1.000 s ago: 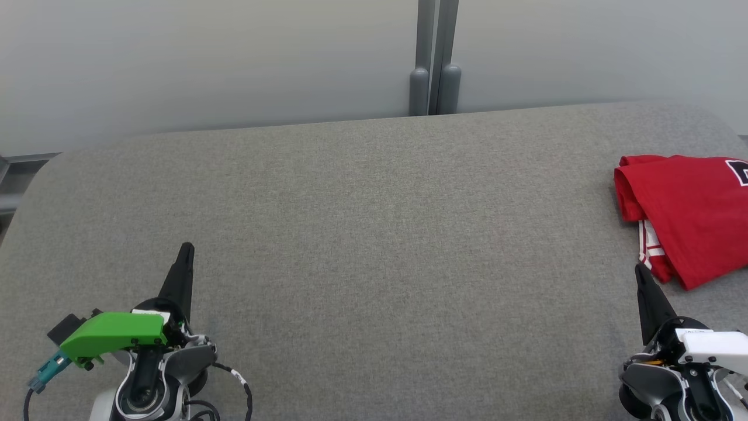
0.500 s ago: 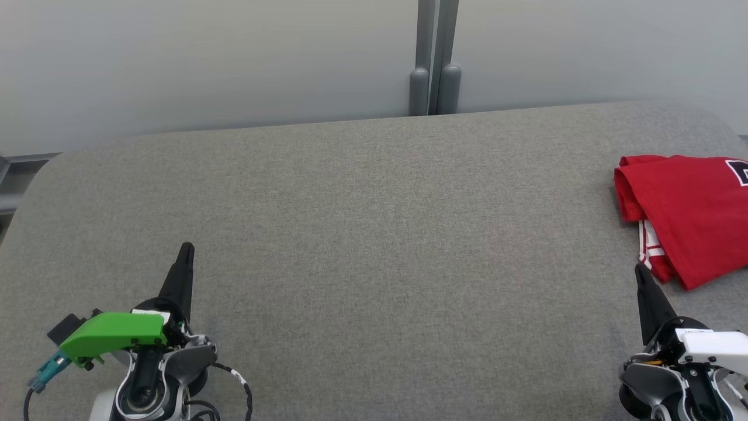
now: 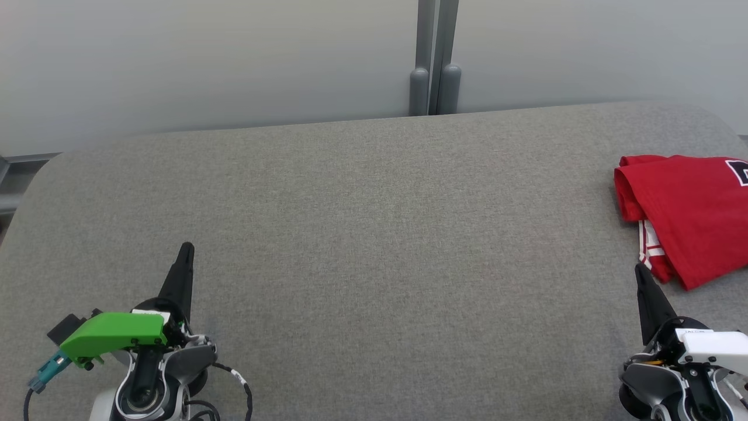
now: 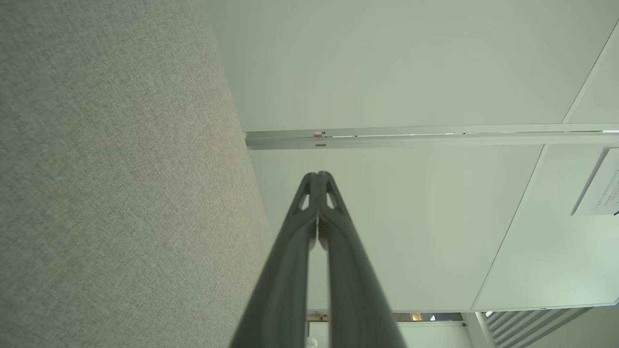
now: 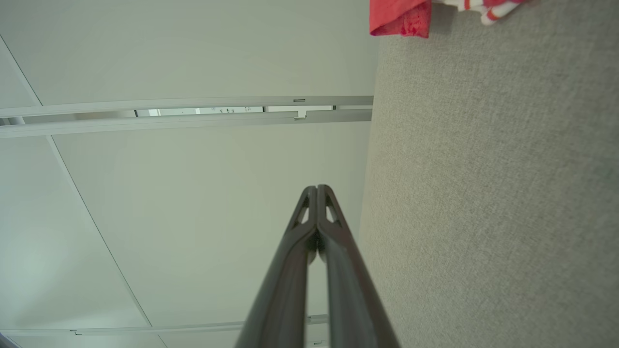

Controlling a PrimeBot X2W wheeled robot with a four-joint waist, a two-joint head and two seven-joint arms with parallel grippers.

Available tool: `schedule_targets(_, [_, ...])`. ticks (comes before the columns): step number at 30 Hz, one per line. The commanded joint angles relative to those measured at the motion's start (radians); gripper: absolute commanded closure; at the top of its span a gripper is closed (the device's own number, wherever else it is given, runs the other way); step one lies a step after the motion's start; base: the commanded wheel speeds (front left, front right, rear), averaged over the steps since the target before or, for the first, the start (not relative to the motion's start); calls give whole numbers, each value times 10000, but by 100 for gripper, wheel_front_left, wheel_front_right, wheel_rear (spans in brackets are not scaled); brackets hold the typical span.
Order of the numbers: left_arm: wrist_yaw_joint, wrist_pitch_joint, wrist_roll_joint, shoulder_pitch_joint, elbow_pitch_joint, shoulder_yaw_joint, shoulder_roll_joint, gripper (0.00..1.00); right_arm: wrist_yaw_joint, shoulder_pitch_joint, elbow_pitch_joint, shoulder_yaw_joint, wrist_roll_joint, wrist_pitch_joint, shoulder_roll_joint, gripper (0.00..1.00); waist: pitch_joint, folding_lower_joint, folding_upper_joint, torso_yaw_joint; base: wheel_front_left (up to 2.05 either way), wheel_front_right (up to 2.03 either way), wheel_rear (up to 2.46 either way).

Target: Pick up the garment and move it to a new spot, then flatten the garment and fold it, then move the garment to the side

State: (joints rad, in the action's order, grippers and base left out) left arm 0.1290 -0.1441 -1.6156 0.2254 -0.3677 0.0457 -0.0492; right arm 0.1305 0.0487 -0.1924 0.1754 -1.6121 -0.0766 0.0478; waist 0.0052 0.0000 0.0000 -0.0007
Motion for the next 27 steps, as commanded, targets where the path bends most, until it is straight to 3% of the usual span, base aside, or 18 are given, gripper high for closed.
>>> schedule_targets(1, [46,-10,-5,125,23,27,-8,100,4,96,30,15,-70,-13,46,100,0,0,0,1,0,0,0])
schedule_targets(27, [46,-10,-6,125,23,26,-8,100,4,95,30,14,-71,-12,46,100,0,0,0,1,0,0,0])
